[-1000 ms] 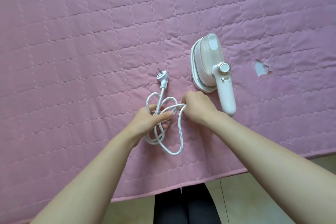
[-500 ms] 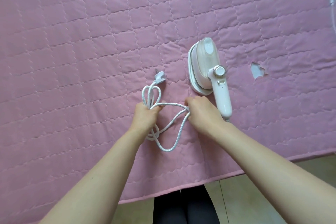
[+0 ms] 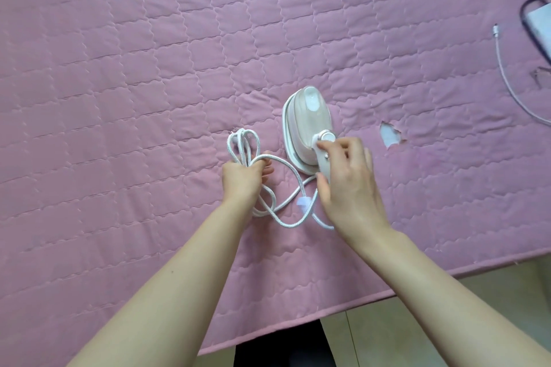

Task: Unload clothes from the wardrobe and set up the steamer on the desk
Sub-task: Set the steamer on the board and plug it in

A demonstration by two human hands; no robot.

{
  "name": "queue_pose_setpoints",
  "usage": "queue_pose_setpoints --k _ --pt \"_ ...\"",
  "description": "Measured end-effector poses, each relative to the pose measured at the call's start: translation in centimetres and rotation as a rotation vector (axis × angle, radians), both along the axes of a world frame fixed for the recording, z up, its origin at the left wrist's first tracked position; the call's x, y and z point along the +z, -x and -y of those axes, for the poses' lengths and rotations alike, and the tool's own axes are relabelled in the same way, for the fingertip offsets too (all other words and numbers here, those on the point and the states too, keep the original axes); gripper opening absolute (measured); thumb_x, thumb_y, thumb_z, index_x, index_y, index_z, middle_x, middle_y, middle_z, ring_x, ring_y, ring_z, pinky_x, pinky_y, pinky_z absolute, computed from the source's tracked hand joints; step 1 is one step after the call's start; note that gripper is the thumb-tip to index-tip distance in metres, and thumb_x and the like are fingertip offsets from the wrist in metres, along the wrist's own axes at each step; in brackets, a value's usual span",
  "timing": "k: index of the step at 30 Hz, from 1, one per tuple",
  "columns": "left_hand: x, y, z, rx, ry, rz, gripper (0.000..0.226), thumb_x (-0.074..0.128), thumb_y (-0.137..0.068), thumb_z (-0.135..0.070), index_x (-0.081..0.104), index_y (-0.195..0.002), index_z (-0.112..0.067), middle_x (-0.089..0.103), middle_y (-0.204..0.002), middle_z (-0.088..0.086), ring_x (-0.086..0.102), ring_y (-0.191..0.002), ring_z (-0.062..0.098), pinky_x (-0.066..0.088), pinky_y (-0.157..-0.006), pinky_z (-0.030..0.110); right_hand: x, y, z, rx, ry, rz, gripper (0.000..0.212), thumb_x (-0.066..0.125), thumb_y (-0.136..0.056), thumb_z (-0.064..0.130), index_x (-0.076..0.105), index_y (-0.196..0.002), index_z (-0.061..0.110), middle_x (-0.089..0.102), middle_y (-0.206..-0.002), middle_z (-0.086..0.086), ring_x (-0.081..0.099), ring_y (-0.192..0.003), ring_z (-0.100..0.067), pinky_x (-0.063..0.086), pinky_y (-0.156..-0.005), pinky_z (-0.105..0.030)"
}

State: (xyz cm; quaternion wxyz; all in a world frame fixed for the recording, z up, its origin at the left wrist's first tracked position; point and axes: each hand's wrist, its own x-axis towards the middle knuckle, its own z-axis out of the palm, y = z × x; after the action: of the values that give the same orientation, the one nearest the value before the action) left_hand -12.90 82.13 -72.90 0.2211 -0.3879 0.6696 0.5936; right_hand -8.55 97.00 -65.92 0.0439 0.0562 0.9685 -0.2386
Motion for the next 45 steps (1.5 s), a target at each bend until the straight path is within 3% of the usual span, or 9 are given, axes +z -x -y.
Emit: queue_pose_setpoints --k 2,6,13,16,21,24,31,36,45 --pt "-0.3 0.6 -0.7 0.013 0.005 0.005 0.018 0.072 -0.080 -0.016 0.072 -0.086 0.002 0.072 -0.073 0.011 0.073 -0.074 0.019 0.058 -0.076 0.032 -0.2 0.1 -0.7 -0.099 -0.006 0.033 0.051 0.066 -0.083 0.009 0.046 -0.131 0.012 0.043 -0.116 -0.011 0.045 -0.100 -0.031 0.045 -0.085 -0.039" --pt "-1.1 1.5 -2.1 -0.028 -0.001 -0.002 0.015 0.070 -0.075 -0.014 0.072 -0.080 0.000 0.072 -0.068 0.007 0.073 -0.073 0.021 0.058 -0.081 0.042 -1.3 0.4 -2.2 -0.230 0.157 0.354 0.075 0.068 -0.083 0.024 0.023 -0.143 0.013 0.047 -0.128 -0.011 0.045 -0.116 -0.029 0.039 -0.090 -0.034" --pt "-7.9 2.3 -2.9 -0.144 0.077 -0.024 0.048 0.052 -0.042 -0.040 0.073 -0.074 -0.011 0.074 -0.070 0.001 0.072 -0.079 0.025 0.057 -0.079 0.048 -2.1 1.2 -2.2 -0.364 0.296 0.567 0.036 0.060 -0.083 0.030 0.047 -0.108 0.008 0.061 -0.103 -0.010 0.051 -0.088 -0.025 0.034 -0.065 -0.030" --pt "-7.5 2.7 -3.4 -0.174 0.111 0.016 0.041 0.054 -0.051 -0.035 0.072 -0.078 -0.009 0.074 -0.074 0.006 0.070 -0.078 0.028 0.057 -0.077 0.049 -2.4 1.4 -1.8 -0.371 0.326 0.628 0.033 0.057 -0.083 0.029 0.047 -0.104 0.006 0.058 -0.098 -0.011 0.048 -0.084 -0.027 0.031 -0.058 -0.032" --pt "-2.6 3.0 -4.9 -0.222 0.125 0.029 0.014 0.061 -0.086 -0.019 0.066 -0.085 -0.005 0.062 -0.073 0.010 0.055 -0.068 0.021 0.044 -0.063 0.028 -2.7 1.5 -1.9 -0.395 0.347 0.622 0.035 0.060 -0.080 0.021 0.044 -0.108 0.006 0.055 -0.095 -0.009 0.046 -0.083 -0.026 0.031 -0.055 -0.031" --pt "-2.4 2.7 -5.0 -0.248 0.136 0.022 0.012 0.063 -0.087 -0.018 0.062 -0.080 -0.008 0.053 -0.063 0.003 0.048 -0.061 0.019 0.038 -0.054 0.028 -2.7 1.5 -2.4 -0.418 0.345 0.608 0.034 0.060 -0.077 0.021 0.046 -0.105 0.007 0.056 -0.092 -0.009 0.048 -0.078 -0.026 0.029 -0.048 -0.025" --pt "-1.4 1.1 -4.1 -0.283 0.118 0.005 0.020 0.062 -0.088 -0.016 0.058 -0.071 -0.008 0.048 -0.064 0.008 0.045 -0.060 0.017 0.040 -0.058 0.029 -1.2 1.3 -2.6 -0.371 0.315 0.539 0.030 0.060 -0.070 0.032 0.046 -0.086 0.011 0.053 -0.075 -0.002 0.054 -0.080 -0.029 0.033 -0.053 -0.029" --pt "0.9 -0.4 -2.7 -0.265 0.169 0.002 0.033 0.058 -0.090 -0.013 0.048 -0.059 -0.010 0.041 -0.055 0.005 0.039 -0.051 0.017 0.033 -0.039 0.021 1.6 0.4 -1.3 -0.355 0.277 0.467 0.029 0.061 -0.075 0.031 0.047 -0.090 0.010 0.056 -0.092 -0.009 0.051 -0.086 -0.031 0.033 -0.065 -0.031" --pt "9.1 -4.0 3.5 -0.205 0.235 0.007 0.041 0.057 -0.090 -0.012 0.037 -0.054 -0.012 0.032 -0.052 0.003 0.032 -0.050 0.019 0.029 -0.047 0.028 9.1 -1.5 1.5 -0.367 0.297 0.417 0.028 0.063 -0.070 0.029 0.052 -0.084 0.007 0.059 -0.077 -0.007 0.056 -0.073 -0.029 0.036 -0.052 -0.030"
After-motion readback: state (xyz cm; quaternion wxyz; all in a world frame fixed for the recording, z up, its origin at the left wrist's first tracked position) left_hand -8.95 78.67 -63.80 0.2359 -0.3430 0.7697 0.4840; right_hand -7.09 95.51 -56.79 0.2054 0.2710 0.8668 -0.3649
